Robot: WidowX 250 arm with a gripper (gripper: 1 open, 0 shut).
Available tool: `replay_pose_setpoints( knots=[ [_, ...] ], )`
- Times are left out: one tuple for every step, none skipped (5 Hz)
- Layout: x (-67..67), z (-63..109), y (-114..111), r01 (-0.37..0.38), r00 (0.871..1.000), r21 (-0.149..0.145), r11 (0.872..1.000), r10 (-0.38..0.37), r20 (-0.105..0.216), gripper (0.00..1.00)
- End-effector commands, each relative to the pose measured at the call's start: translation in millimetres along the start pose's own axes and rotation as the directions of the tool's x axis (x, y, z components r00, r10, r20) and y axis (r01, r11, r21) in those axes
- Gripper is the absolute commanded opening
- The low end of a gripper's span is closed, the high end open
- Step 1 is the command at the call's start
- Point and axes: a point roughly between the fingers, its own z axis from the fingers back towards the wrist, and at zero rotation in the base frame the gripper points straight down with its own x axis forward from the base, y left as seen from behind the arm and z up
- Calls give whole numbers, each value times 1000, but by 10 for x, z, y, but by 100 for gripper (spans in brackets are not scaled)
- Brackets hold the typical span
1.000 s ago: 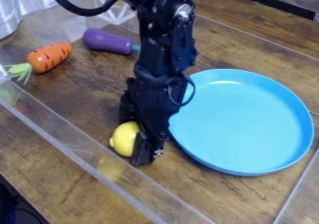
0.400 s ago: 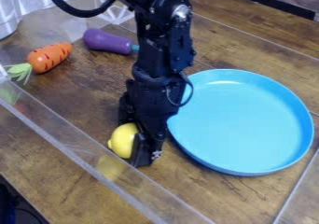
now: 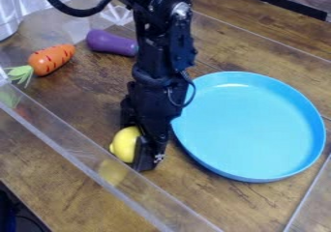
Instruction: Put the lemon on the blue tray
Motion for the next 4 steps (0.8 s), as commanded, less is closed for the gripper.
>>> replay_pose_setpoints(
  knots=[
    [-37, 93, 61, -9, 999, 7, 1000, 9, 33, 0],
    [-68, 93, 54, -7, 999, 1, 1000, 7, 35, 0],
    [-98, 85, 39, -4, 999, -2, 1000, 4, 34, 0],
    [-111, 79, 36, -2, 999, -7, 1000, 2, 35, 0]
  ],
)
